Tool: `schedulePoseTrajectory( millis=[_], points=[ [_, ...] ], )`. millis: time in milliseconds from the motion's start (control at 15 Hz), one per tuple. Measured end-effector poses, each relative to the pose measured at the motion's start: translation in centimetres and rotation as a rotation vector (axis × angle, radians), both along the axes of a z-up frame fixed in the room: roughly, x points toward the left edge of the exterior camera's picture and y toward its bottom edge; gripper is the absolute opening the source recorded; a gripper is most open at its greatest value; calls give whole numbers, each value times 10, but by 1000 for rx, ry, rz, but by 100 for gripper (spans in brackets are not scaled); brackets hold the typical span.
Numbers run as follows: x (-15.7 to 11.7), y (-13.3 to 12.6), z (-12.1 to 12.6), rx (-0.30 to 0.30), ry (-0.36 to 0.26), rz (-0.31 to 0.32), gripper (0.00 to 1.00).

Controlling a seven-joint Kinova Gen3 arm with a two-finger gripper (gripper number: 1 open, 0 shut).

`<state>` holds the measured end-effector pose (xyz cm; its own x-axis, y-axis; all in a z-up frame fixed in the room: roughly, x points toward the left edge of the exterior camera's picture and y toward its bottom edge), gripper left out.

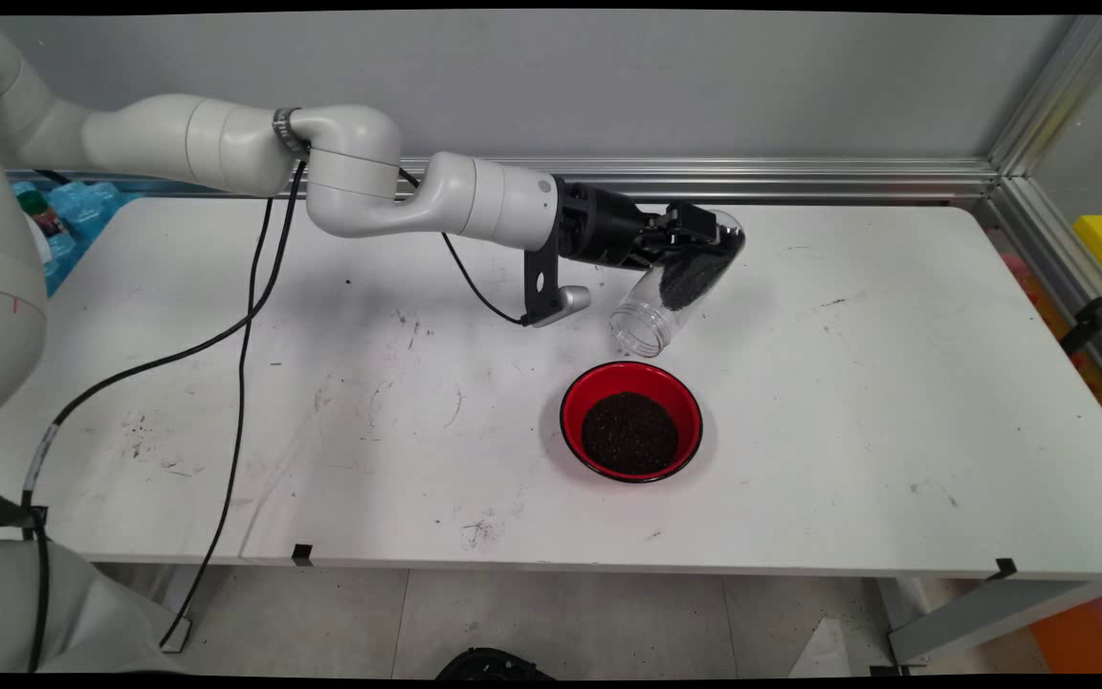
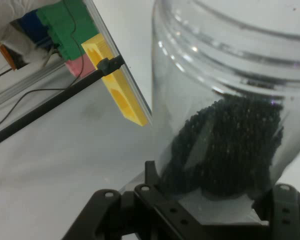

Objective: Pour the black seasoning powder in the red bowl

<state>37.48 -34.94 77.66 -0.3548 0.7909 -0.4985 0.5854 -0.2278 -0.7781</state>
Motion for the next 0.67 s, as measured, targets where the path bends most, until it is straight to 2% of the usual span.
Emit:
schedulePoseTrajectory(
  millis=[667],
  points=[
    [-9,7,-3,-80,9,-22,0]
  ],
)
